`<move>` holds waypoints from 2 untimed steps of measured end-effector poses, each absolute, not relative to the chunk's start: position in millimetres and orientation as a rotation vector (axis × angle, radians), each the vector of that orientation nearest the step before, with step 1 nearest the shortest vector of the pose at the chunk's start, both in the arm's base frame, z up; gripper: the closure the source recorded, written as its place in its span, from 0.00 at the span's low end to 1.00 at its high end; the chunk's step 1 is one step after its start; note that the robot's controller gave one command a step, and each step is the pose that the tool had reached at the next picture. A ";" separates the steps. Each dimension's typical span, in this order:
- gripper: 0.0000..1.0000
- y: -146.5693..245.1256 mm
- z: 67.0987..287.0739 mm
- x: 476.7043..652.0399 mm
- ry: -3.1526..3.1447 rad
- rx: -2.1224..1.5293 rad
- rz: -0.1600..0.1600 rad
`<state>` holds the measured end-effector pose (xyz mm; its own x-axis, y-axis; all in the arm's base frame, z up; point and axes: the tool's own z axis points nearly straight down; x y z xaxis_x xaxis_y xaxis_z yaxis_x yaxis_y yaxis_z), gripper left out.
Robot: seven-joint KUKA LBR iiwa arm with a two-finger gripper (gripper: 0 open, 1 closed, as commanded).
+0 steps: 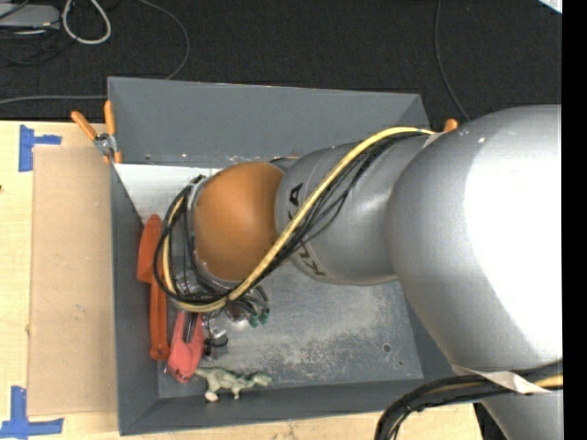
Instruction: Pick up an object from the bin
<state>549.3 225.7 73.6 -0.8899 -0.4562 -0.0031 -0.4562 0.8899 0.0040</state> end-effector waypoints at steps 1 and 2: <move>0.00 231.4 73.2 554.4 2.964 -1.023 0.011; 1.00 226.6 76.5 552.1 3.040 -0.758 0.009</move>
Offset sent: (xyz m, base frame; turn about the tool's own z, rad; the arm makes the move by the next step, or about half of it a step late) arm 0.0003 0.0004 0.0000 -0.0158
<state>552.1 226.6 76.5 -0.8829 -0.4695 -0.0101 -0.4696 0.8829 0.0037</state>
